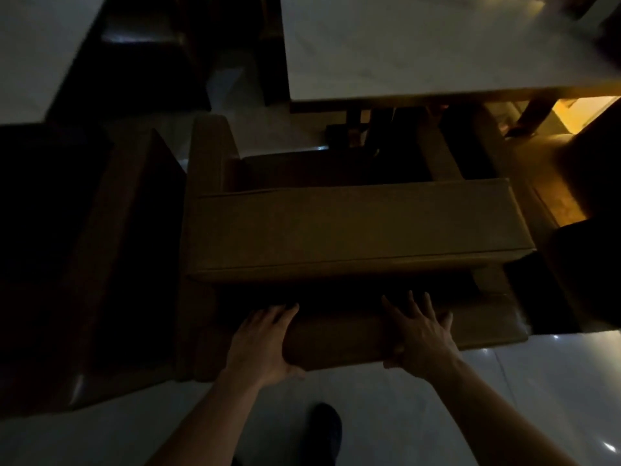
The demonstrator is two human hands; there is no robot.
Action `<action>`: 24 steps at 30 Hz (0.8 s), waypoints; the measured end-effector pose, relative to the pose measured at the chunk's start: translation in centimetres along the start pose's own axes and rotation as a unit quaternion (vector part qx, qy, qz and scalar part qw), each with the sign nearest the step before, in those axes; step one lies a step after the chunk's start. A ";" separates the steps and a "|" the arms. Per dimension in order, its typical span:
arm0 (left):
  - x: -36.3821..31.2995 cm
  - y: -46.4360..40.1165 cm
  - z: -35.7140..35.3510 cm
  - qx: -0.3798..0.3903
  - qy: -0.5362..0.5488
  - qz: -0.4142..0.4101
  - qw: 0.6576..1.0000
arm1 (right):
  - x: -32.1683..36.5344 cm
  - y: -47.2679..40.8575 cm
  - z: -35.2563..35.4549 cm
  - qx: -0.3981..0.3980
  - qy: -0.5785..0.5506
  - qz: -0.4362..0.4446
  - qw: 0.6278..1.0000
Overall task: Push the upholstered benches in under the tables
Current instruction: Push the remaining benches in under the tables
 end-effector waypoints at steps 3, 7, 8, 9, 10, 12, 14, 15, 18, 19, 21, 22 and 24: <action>0.3 -0.1 -0.6 -0.015 -0.008 0.007 1.000 | -0.1 -0.3 -0.4 -0.013 0.005 0.005 1.000; 0.5 -0.4 -0.7 -0.033 0.004 -0.006 0.999 | -0.1 -0.3 -0.7 -0.026 0.013 0.007 1.000; 0.6 -0.4 -0.6 -0.036 0.007 -0.010 0.999 | 0.0 -0.4 -0.5 -0.023 0.012 0.008 1.000; 0.7 -0.4 -0.6 -0.040 0.010 -0.015 0.999 | 0.1 -0.4 -0.4 -0.020 0.013 0.008 1.000; 0.9 -0.4 -0.6 -0.043 0.013 -0.019 0.999 | 0.2 -0.5 -0.2 -0.014 0.015 0.007 1.000; 1.1 -0.2 -0.7 -0.051 0.015 -0.028 0.998 | 0.4 -0.4 -0.1 -0.005 0.020 0.003 1.000; 1.4 0.0 -0.8 -0.057 0.018 -0.034 0.998 | 0.7 -0.3 -0.1 -0.008 0.021 -0.001 1.000; 1.6 0.1 -0.9 -0.063 0.022 -0.036 0.997 | 0.9 -0.2 -0.2 -0.014 0.020 -0.001 1.000; 2.6 0.5 -1.0 -0.065 0.026 -0.041 0.997 | 2.0 0.2 -0.4 -0.013 0.011 0.001 1.000; 3.1 0.6 -1.0 -0.063 0.023 -0.043 0.997 | 2.5 0.5 -0.5 -0.011 0.006 -0.003 1.000; 4.1 1.2 -0.9 -0.065 0.018 -0.046 0.997 | 3.7 1.2 -0.7 -0.013 -0.001 -0.013 1.000; 4.6 1.5 -0.8 -0.069 0.019 -0.048 0.996 | 4.3 1.4 -0.9 -0.017 -0.005 -0.015 1.000; 5.6 2.2 -0.5 -0.073 0.021 -0.052 0.996 | 5.6 2.0 -1.3 -0.024 -0.015 -0.014 0.999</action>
Point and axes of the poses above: each hand's wrist, its own y-axis away from the middle knuckle, its own z-axis out of the back of the hand, x = y × z, the point moved 1 cm from there along -y, towards the middle knuckle, and after that the axes turned 11 degrees about y, right-handed, at the moved point
